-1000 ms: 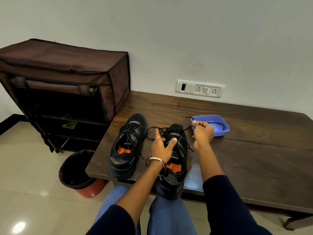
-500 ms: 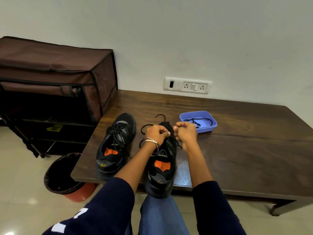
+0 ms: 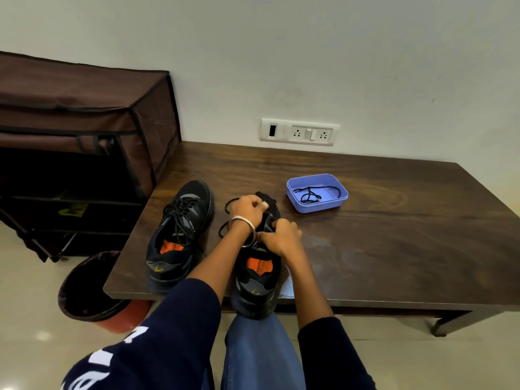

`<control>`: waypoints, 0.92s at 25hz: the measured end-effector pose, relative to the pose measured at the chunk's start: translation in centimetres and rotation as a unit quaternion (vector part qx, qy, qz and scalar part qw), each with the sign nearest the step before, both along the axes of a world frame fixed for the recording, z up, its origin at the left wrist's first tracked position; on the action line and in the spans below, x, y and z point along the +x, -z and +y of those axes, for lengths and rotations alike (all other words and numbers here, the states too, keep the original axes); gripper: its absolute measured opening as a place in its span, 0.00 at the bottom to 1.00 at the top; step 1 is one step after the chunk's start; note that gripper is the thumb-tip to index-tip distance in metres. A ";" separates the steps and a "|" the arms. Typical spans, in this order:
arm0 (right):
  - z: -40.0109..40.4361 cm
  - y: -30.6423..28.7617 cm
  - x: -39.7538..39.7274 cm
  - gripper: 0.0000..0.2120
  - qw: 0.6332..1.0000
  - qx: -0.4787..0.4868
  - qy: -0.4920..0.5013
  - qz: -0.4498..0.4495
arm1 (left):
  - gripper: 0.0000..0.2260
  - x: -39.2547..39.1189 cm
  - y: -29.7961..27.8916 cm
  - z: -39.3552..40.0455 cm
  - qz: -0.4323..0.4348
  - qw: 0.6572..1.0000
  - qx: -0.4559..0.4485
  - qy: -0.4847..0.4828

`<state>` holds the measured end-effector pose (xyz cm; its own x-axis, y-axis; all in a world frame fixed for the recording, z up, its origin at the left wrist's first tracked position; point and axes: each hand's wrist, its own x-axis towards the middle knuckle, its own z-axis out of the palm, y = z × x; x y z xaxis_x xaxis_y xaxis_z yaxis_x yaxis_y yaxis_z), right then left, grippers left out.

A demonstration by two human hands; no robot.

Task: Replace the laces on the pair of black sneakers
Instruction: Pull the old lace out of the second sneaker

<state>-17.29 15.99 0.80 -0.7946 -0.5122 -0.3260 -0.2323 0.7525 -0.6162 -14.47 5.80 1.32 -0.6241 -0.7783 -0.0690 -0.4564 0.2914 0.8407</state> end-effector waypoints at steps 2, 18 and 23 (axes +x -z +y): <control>0.0 0.5 1.0 0.23 0.999 -0.004 0.028 0.043 | 0.10 -0.4 0.1 -0.3 0.054 0.989 0.122 -0.066; 0.3 1.7 2.4 0.16 0.987 -0.048 0.082 0.129 | 0.17 -0.8 1.4 -0.7 0.185 0.937 0.274 -0.116; 0.2 1.3 2.8 0.12 0.988 -0.022 0.073 0.134 | 0.12 -0.8 -0.5 -2.0 0.388 0.745 0.490 -0.232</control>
<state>-14.52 16.18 -0.52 -0.9156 -0.3952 -0.0742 -0.2826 0.7636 -0.5805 -15.28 3.80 1.87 -0.4512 -0.7362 -0.5044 0.4177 -0.6737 0.6096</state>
